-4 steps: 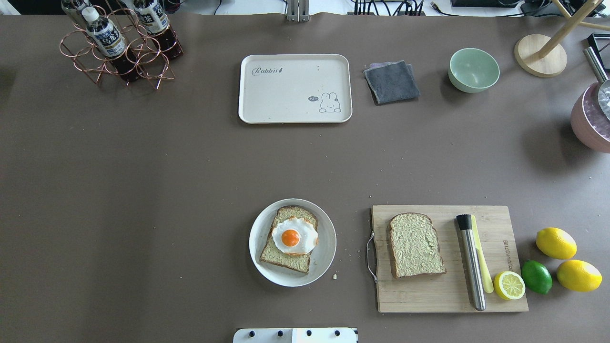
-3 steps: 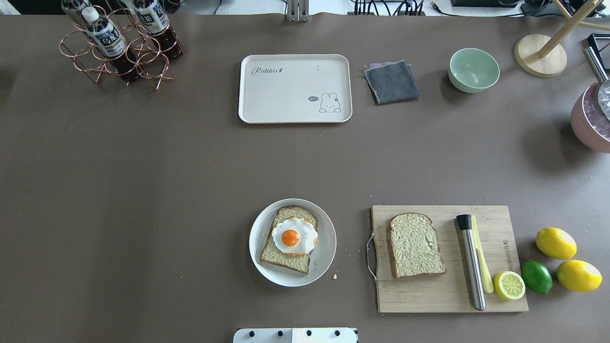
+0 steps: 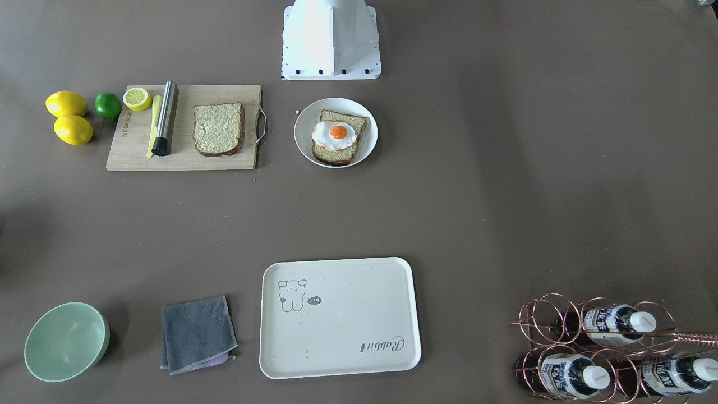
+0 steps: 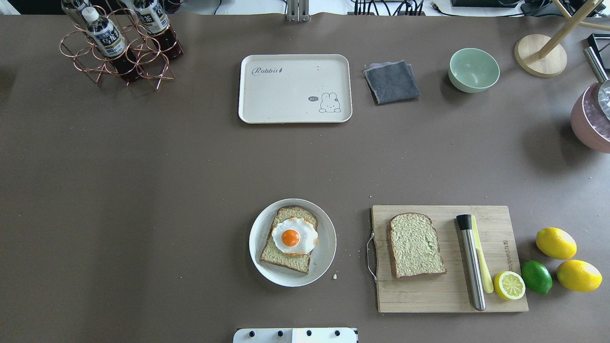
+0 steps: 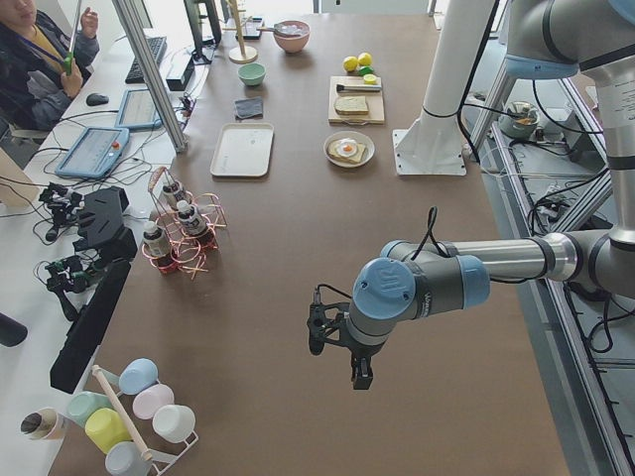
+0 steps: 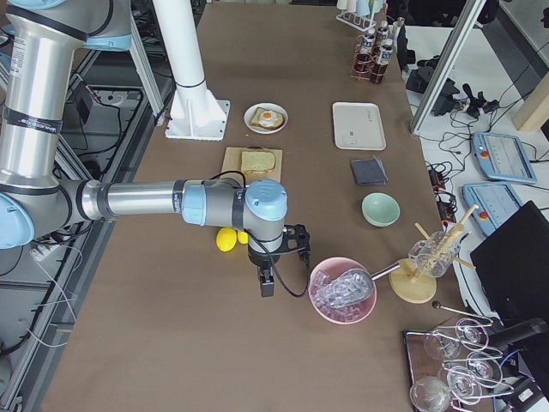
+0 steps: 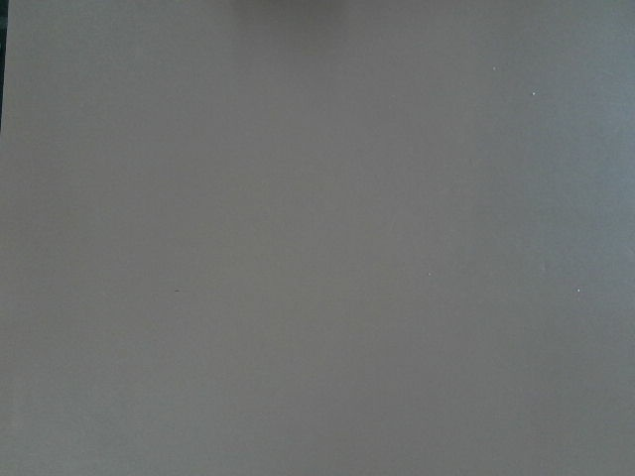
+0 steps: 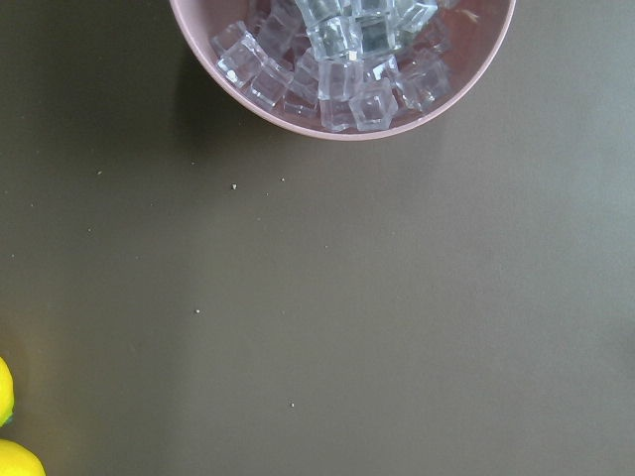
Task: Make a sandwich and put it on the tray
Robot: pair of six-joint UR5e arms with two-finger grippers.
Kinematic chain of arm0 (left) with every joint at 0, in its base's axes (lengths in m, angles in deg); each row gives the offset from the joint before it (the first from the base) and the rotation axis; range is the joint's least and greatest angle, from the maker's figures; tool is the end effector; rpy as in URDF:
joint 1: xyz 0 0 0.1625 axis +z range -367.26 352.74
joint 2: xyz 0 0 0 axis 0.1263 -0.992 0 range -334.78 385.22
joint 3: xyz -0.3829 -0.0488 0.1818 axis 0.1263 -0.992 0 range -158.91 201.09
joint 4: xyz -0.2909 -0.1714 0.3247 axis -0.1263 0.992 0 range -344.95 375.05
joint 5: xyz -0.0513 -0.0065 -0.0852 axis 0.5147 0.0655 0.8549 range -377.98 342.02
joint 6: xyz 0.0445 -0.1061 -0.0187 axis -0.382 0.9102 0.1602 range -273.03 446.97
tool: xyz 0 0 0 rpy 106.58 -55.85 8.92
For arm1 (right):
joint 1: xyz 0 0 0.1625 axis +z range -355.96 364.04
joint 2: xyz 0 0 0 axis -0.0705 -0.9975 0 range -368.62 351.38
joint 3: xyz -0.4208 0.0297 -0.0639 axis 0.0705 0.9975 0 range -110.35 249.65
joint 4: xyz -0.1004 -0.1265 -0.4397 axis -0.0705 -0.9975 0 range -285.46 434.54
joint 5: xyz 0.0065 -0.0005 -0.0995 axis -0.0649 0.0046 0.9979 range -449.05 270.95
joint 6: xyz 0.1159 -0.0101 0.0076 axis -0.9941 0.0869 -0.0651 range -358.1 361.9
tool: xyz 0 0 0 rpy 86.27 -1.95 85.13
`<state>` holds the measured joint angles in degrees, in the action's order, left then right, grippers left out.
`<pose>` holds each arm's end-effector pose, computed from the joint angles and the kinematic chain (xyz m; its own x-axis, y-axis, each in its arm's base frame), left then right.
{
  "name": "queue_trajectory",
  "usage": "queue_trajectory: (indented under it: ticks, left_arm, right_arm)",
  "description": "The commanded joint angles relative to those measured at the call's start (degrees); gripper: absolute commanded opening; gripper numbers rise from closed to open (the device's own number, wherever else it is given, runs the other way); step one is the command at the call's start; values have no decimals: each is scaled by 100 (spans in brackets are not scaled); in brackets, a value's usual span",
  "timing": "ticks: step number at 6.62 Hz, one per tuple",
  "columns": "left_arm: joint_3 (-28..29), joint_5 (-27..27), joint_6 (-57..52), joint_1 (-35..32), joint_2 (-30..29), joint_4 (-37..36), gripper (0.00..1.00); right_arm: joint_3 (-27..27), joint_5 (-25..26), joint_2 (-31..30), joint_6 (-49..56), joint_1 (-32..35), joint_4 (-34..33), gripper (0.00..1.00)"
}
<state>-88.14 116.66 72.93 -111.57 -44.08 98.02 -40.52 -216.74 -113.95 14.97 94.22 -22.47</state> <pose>-0.1449 -0.3598 0.6699 0.7032 -0.0359 -0.7101 0.0761 0.9968 0.0250 0.0634 -0.4306 0.6320 0.7714 -0.2012 0.6037 0.1760 0.9792 0.1014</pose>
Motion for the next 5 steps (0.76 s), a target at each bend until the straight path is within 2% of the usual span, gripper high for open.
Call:
queue_trajectory:
  ticks: [1,3,4,5]
  left_arm:
    - [-19,-44,15,-1,4,-17,98]
    - [-19,-26,50,217,-135,-43,97]
    - [-11,-26,416,367,-215,-9,98]
    - [-19,-26,602,429,-311,61,97]
  right_arm:
    - [-4,-18,-5,-6,0,7,100]
    - [-12,-53,-5,-6,0,7,100]
    - [74,-54,3,-15,0,7,100]
    - [49,-236,-5,-7,0,-2,100]
